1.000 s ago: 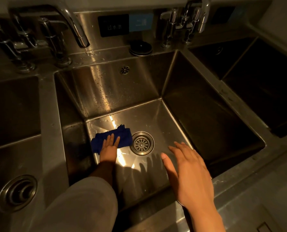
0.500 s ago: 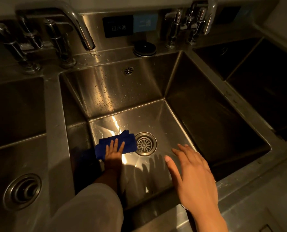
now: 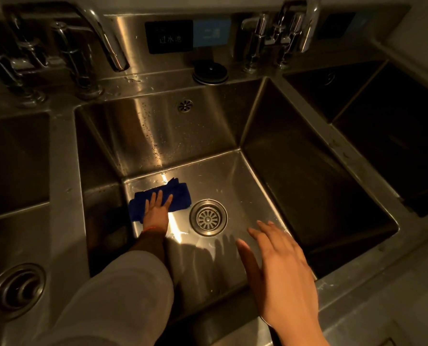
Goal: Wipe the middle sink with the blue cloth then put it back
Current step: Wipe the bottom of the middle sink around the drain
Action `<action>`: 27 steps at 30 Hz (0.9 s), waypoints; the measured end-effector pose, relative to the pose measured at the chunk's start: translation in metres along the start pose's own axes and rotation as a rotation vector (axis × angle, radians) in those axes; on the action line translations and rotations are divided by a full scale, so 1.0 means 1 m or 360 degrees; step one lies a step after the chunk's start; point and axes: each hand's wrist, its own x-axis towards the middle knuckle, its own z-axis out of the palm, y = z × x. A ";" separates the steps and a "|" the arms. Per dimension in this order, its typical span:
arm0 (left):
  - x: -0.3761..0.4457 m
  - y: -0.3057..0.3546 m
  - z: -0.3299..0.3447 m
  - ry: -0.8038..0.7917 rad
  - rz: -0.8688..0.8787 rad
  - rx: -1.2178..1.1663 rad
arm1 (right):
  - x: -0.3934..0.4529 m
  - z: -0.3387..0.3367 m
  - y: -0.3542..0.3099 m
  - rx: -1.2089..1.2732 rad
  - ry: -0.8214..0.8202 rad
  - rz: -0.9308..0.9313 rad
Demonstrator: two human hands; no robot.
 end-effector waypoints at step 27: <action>0.049 -0.017 -0.037 -0.0073 0.0004 -0.0044 | -0.003 0.007 0.004 0.0020 0.0279 -0.0009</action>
